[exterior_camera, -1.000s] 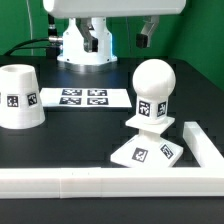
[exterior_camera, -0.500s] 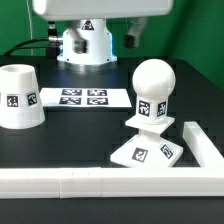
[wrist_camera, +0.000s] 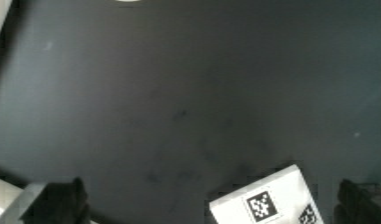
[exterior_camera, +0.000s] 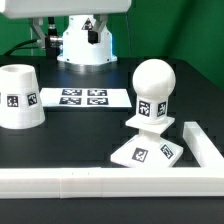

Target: Assemble lamp

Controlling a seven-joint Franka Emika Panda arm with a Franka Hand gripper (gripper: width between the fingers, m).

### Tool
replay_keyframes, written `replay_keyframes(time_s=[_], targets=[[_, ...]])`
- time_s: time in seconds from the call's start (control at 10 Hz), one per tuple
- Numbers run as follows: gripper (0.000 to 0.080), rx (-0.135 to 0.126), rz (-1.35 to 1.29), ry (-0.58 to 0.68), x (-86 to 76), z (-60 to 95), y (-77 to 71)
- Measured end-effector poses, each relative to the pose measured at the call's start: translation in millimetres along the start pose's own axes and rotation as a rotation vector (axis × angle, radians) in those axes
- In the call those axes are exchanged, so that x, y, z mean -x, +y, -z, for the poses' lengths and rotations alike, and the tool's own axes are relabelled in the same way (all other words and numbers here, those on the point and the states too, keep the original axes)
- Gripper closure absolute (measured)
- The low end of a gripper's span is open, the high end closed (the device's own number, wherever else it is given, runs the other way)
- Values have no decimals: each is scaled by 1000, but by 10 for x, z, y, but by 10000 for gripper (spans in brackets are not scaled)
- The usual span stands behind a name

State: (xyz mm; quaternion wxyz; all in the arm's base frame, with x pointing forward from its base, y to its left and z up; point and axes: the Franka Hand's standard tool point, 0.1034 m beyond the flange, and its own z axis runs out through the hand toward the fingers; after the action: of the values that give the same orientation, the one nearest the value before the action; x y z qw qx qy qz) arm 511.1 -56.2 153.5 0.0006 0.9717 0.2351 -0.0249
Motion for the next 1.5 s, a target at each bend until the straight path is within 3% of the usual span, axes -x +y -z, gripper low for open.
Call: replay_keyframes(time_s=[0.2, 0.3, 0.5, 0.7, 1.1, 1.3, 1.5], targets=[[101, -1, 9, 0, 34, 3, 14], [101, -8, 4, 8, 212, -8, 56], [101, -23, -34, -2, 604, -164, -3], [101, -57, -59, -13, 811, -270, 39], [101, -60, -42, -11, 798, -275, 26], [101, -98, -38, -3, 976, -382, 89], [101, -115, -41, -8, 1045, -453, 123]])
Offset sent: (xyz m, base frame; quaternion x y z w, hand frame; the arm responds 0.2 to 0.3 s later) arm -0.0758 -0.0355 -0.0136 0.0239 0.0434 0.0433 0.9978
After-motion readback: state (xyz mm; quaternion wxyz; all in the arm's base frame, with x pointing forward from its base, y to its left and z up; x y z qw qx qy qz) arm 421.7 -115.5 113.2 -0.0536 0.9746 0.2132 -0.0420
